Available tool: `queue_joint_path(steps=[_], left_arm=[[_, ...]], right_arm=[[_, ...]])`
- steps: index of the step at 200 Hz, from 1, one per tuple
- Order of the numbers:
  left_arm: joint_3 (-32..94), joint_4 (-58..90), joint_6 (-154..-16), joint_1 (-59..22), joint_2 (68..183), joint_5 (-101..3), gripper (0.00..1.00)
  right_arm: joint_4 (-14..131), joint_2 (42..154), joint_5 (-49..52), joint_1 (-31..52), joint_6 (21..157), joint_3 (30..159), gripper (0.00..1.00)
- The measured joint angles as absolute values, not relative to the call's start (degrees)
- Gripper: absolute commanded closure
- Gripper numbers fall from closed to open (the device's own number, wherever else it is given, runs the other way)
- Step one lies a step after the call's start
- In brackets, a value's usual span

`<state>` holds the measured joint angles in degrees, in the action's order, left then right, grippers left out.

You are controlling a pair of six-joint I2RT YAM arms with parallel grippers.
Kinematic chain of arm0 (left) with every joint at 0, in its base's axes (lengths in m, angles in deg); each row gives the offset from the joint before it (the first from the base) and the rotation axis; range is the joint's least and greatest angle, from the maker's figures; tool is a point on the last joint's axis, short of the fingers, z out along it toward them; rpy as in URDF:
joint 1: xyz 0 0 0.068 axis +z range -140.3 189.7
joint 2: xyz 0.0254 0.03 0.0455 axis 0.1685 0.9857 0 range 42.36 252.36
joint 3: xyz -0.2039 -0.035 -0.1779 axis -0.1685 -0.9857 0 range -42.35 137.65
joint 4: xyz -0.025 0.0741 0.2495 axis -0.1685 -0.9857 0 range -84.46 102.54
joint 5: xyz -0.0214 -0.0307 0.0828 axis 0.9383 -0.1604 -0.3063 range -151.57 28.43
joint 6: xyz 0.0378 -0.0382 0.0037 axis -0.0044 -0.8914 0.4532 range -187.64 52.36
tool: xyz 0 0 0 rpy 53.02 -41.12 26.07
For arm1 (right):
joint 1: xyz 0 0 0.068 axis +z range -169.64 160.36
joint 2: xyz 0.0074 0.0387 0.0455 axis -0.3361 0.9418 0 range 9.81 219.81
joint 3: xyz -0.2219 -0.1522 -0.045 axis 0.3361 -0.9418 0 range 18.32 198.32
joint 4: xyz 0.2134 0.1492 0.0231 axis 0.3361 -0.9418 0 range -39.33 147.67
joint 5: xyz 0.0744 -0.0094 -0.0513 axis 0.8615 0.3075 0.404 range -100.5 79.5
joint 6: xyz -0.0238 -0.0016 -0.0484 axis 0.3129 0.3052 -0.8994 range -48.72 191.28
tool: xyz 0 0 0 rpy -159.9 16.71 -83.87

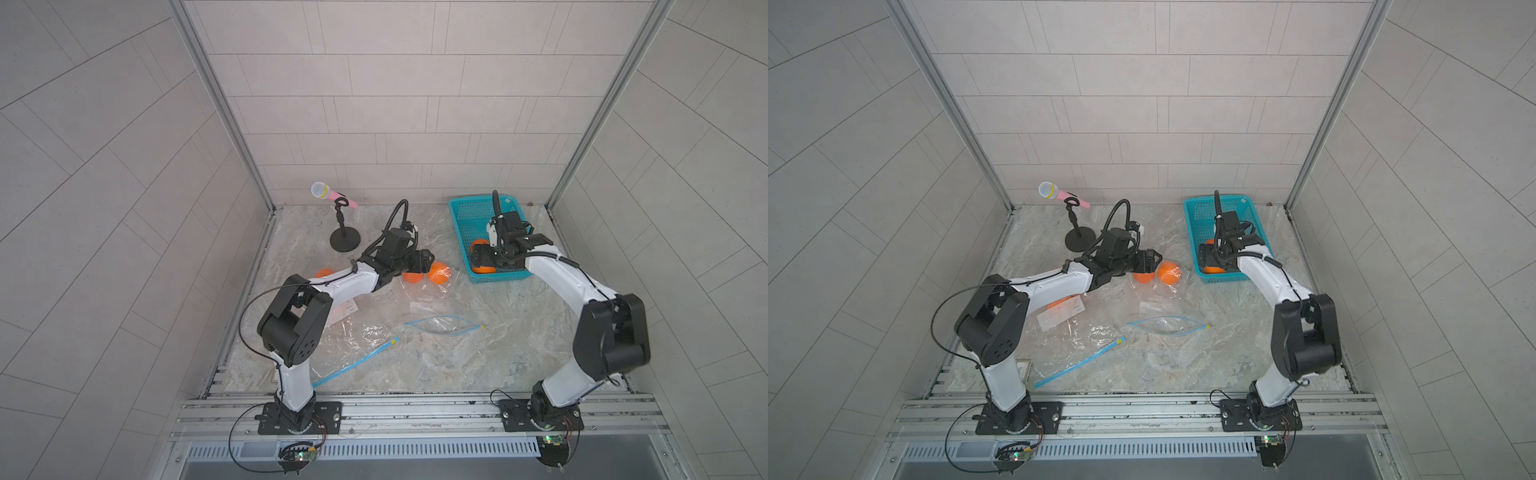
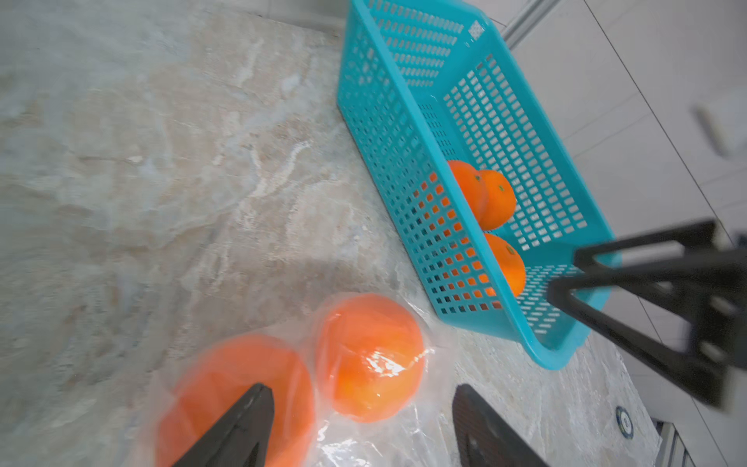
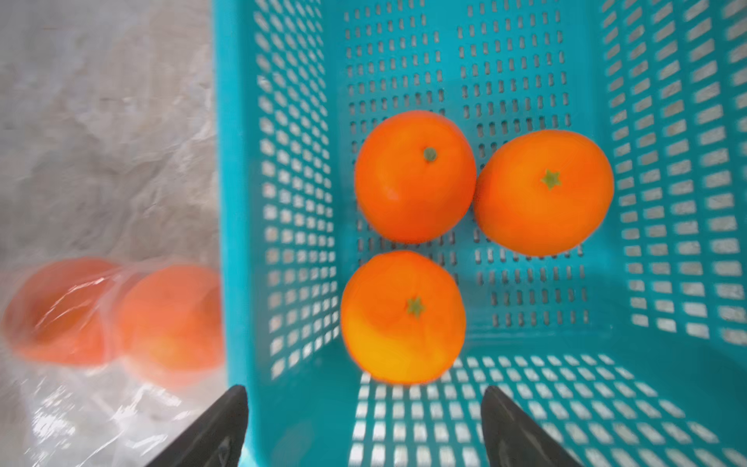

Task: Open the zip-top bag and take out the orange
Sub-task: Place the orange in the basket.

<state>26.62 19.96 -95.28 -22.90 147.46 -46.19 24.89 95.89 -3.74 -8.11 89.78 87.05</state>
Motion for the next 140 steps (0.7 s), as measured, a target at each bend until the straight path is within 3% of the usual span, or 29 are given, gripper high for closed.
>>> queue_joint_path(steps=[25, 61, 98, 114, 140], left_arm=[[25.7, 21.5, -94.6, -19.4, 148.2, -45.6, 0.33], [25.7, 23.0, -93.1, -19.4, 151.5, -43.8, 0.34], [27.1, 21.8, -91.1, -19.8, 155.2, -43.8, 0.33], [27.1, 21.3, -90.6, -19.8, 155.3, -44.7, 0.29], [27.0, 20.9, -90.5, -19.9, 155.2, -45.8, 0.3]], right_arm=[[28.9, 79.6, -1.1, -0.7, 92.7, 76.2, 0.19], [37.7, 62.0, 2.3, 11.6, 100.1, 58.2, 0.24], [43.0, 59.4, 3.1, 21.9, 104.4, 48.8, 0.26], [45.4, 60.2, 3.1, 23.6, 105.1, 46.6, 0.26], [50.2, 62.7, 3.0, 24.1, 105.4, 44.3, 0.26]])
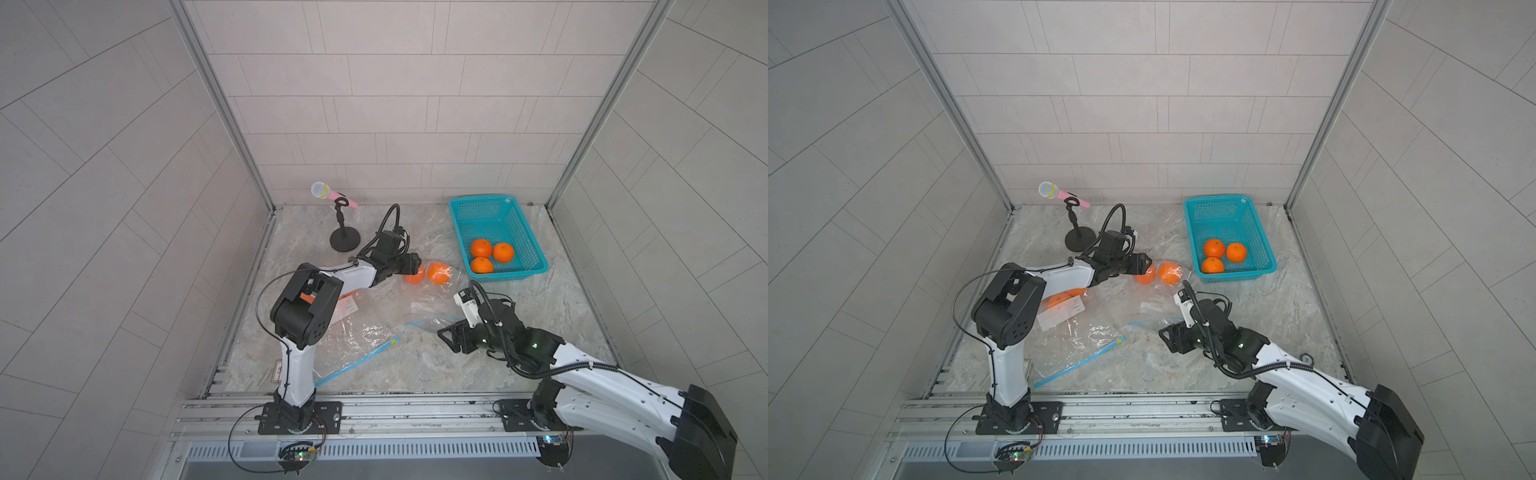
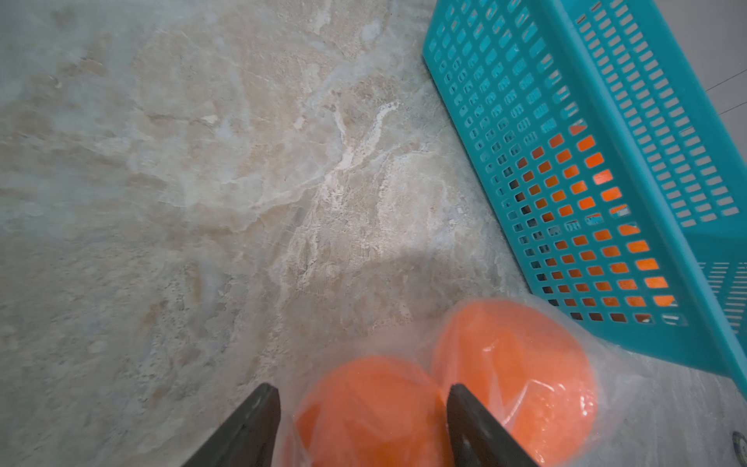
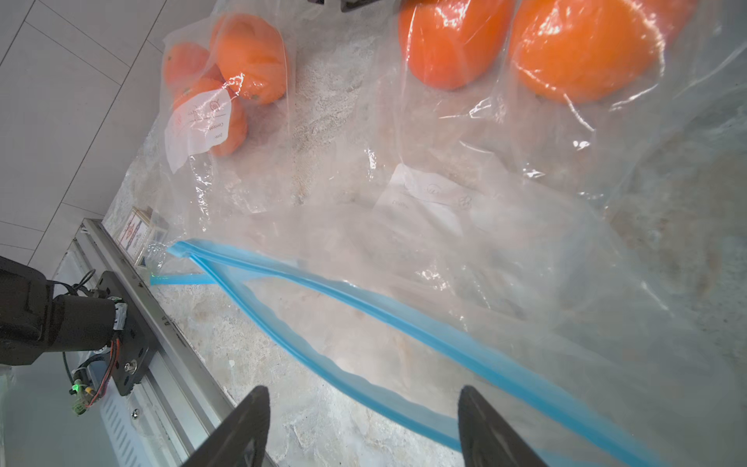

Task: Open the zip-top bag and take out the orange
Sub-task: Place the orange in the basket, then pick up the orange from the zipper food storage bag.

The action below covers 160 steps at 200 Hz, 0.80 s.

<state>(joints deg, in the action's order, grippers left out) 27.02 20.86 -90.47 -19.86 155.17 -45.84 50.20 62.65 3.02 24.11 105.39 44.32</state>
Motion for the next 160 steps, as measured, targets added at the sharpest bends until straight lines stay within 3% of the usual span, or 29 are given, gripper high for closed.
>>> queue_joint_path(steps=[26, 47, 60, 90, 115, 160], left_arm=[[26.4, 21.1, -90.7, -19.8, 154.7, -46.2, 0.37], [26.4, 21.9, -91.2, -19.3, 154.7, -45.2, 0.59], [26.4, 23.0, -91.6, -18.7, 154.8, -43.6, 0.63], [26.0, 24.7, -92.3, -17.9, 155.2, -41.6, 0.86], [23.8, 26.5, -92.6, -17.6, 154.4, -41.1, 0.96], [17.4, 26.0, -92.7, -17.8, 146.3, -40.9, 0.96]], right_arm=[[55.5, 66.2, 3.1, 24.1, 105.4, 43.5, 0.27], [58.9, 68.5, 2.2, 24.1, 105.4, 43.3, 0.28], [61.2, 70.0, 0.9, 24.1, 105.4, 43.0, 0.28], [68.1, 77.0, -1.6, 24.1, 105.5, 42.6, 0.28], [74.3, 85.5, -2.5, 24.1, 106.0, 42.6, 0.3], [82.5, 90.0, -7.4, 24.4, 105.1, 40.2, 0.22]])
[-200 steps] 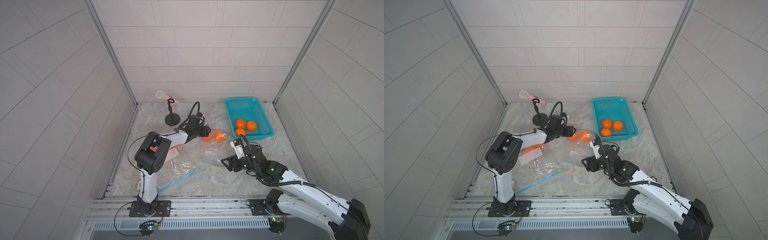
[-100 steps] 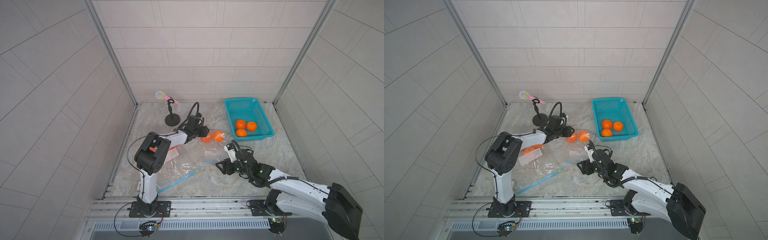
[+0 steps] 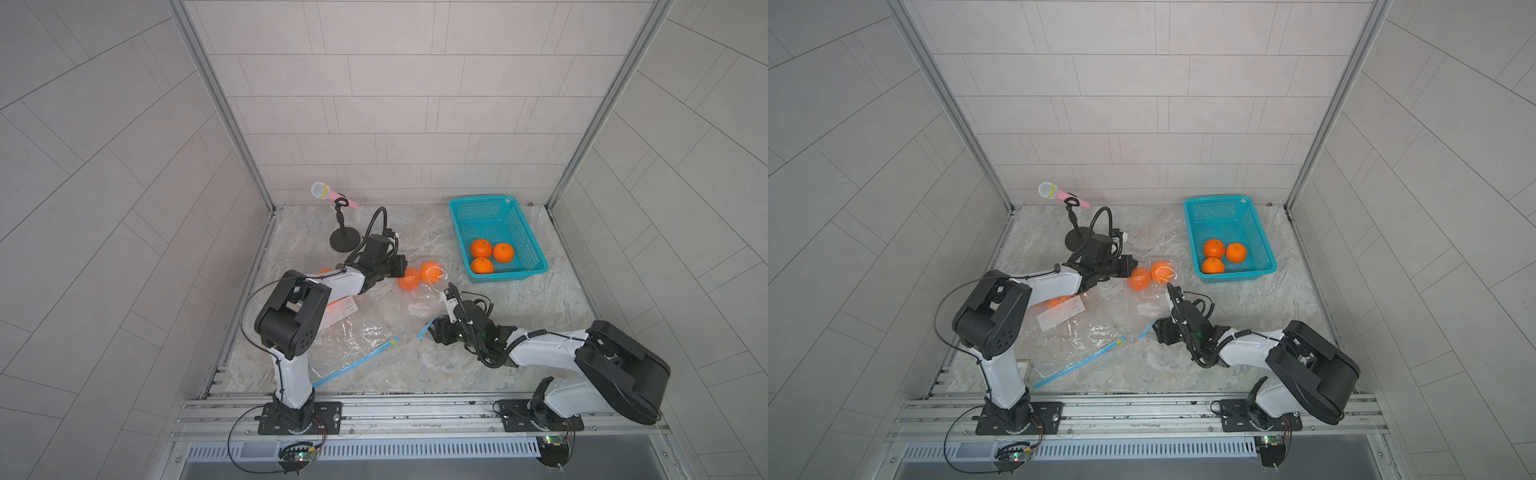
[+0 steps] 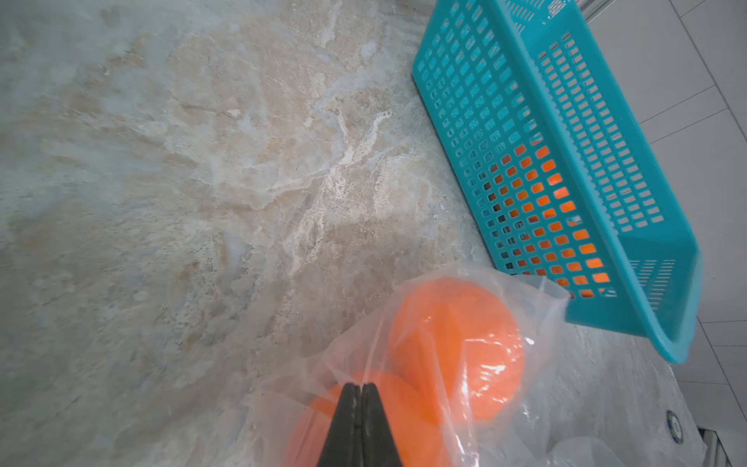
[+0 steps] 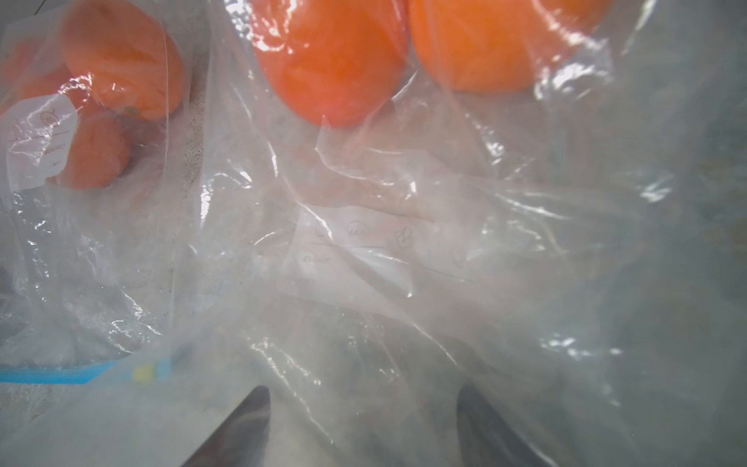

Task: Open the zip-top bag and take out the orange
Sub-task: Pick up the orange from the zipper food storage bag.

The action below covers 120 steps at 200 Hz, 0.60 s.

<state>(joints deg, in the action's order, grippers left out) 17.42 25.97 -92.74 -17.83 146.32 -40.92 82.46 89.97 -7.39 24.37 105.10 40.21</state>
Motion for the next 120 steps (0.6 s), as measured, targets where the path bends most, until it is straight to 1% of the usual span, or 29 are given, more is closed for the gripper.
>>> queue_joint_path(steps=[27, 55, 120], left_arm=[[15.4, 25.6, -93.3, -18.4, 139.7, -40.8, 0.98], [15.4, 25.1, -93.5, -19.4, 134.5, -40.9, 0.98], [13.4, 22.8, -94.0, -19.8, 131.8, -42.0, 0.96]], right_arm=[[90.5, 91.0, -9.4, 24.9, 102.9, 36.4, 0.19], [99.7, 96.0, -9.6, 25.0, 99.7, 34.1, 0.17], [130.4, 109.7, -11.2, 25.0, 95.5, 26.9, 0.14]])
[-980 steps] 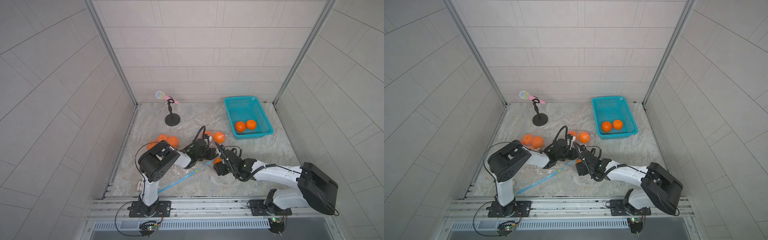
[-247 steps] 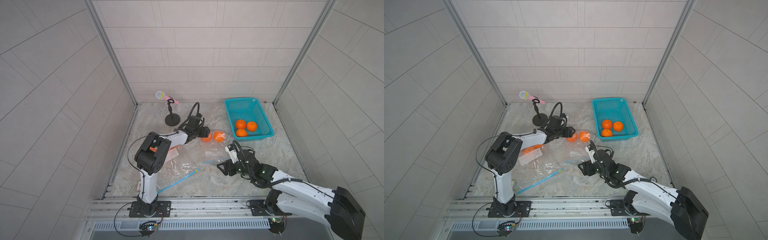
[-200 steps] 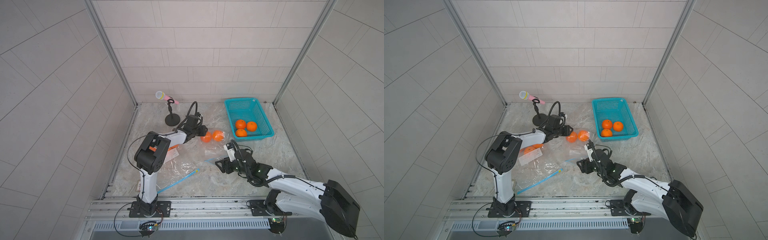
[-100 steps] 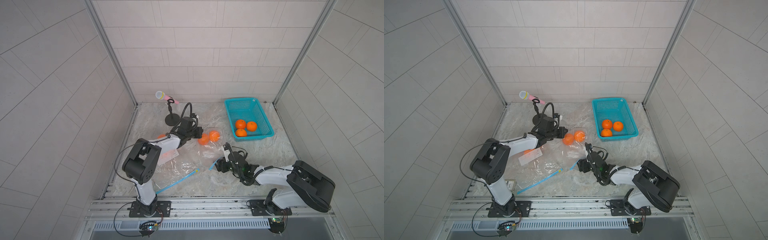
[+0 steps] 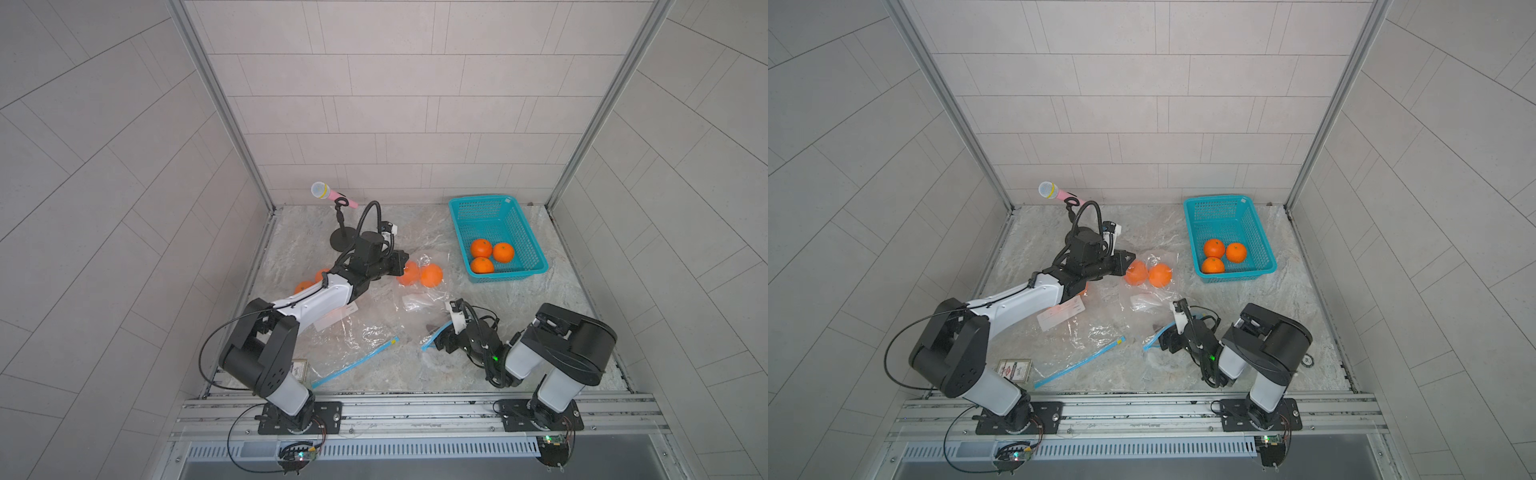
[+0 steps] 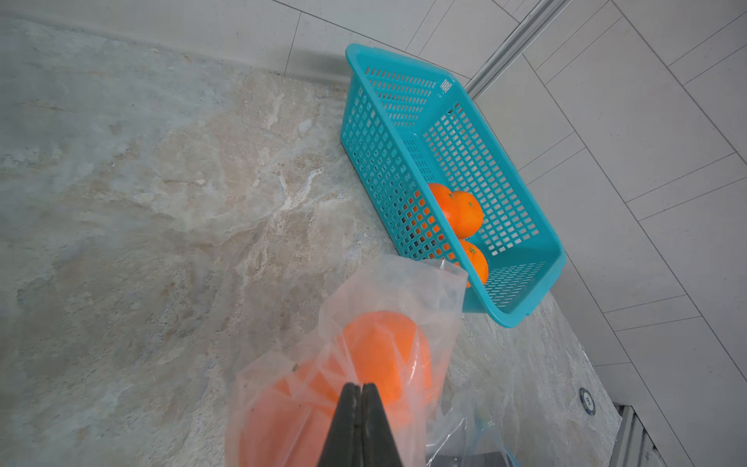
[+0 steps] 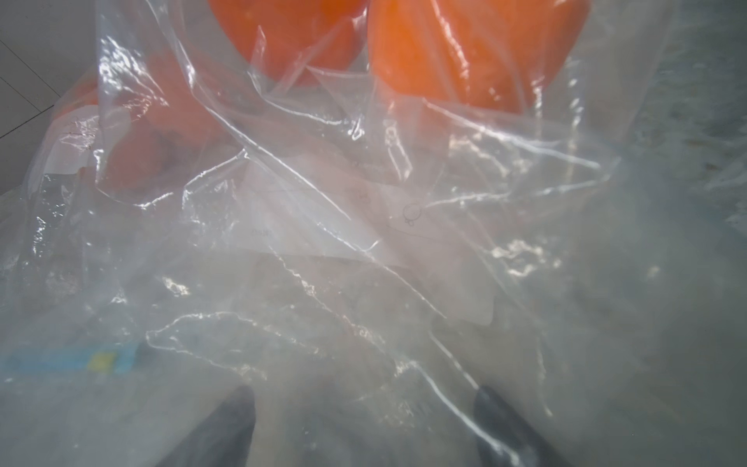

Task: Open the zip-top bag and take out the orange
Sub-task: Pick up the orange from the zipper food storage bag.

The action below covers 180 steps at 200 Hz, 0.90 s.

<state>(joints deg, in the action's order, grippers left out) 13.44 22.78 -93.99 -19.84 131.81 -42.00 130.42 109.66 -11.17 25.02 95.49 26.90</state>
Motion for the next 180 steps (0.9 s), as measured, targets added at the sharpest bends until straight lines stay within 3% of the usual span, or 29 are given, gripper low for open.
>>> queue_joint_path(steps=[62, 157, 180], left_arm=[[11.7, 20.3, -94.2, -20.1, 125.7, -42.8, 0.96], [11.1, 18.3, -95.2, -20.4, 126.2, -43.2, 0.97], [10.1, 16.3, -95.3, -20.5, 126.2, -44.6, 0.88]], right_arm=[[134.3, 111.2, -14.1, 25.1, 92.4, 27.2, 0.11], [134.6, 111.5, -16.9, 24.3, 87.6, 27.7, 0.08], [131.8, 110.5, -15.8, 22.9, 87.1, 29.2, 0.1]])
